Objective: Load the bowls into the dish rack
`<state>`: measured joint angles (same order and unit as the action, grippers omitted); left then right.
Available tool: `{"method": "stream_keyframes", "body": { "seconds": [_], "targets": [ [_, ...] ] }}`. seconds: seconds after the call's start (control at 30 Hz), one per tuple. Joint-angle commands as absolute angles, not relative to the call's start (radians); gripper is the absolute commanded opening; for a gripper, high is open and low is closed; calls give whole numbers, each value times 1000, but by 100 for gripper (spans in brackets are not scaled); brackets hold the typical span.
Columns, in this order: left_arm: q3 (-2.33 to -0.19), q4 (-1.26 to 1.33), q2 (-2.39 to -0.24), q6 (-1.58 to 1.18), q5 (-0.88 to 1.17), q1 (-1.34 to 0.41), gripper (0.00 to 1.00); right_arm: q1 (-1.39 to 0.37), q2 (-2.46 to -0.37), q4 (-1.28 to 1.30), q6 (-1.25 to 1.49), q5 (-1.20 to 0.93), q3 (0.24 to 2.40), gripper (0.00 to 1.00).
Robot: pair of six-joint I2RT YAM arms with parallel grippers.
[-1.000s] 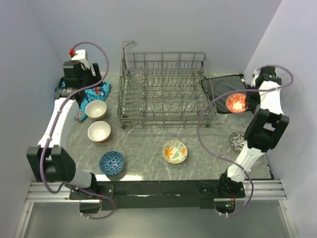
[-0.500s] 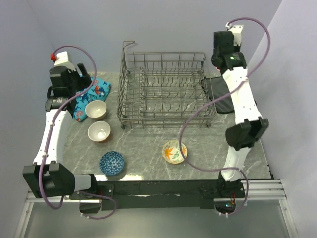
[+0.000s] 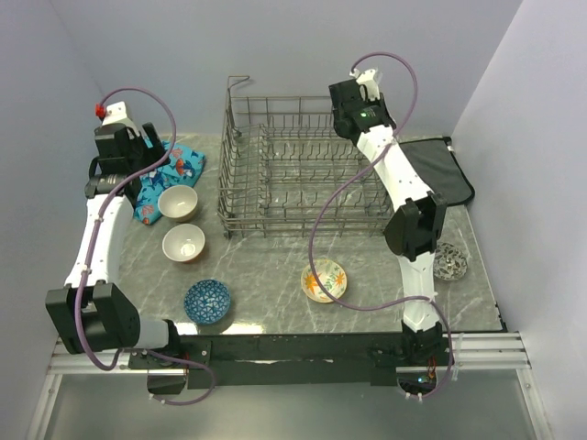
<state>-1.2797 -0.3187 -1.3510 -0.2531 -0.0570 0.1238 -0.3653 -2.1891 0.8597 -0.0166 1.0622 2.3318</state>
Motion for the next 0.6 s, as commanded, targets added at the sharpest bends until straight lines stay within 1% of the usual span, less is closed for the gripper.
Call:
{"method": "stream_keyframes", "body": {
  "seconds": [0.0, 0.1, 0.2, 0.3, 0.57],
  "targets": [
    [-1281, -294, -1359, -255, -89, 123, 84, -368, -2160, 733, -60, 1207, 2315, 0],
    [-1281, -301, -1364, -267, -77, 124, 84, -377, -2143, 811, -6, 1175, 2255, 0],
    [-1282, -301, -1356, -276, -72, 123, 84, -377, -2144, 828, -2, 1180, 2200, 0],
    [-1282, -310, -1353, -273, -87, 114, 85, -382, -2171, 836, 35, 1181, 2201, 0],
    [-1259, -296, -1333, -216, -186, 14, 87, -405, -2221, 868, 98, 1197, 2195, 0]
  ]
}}
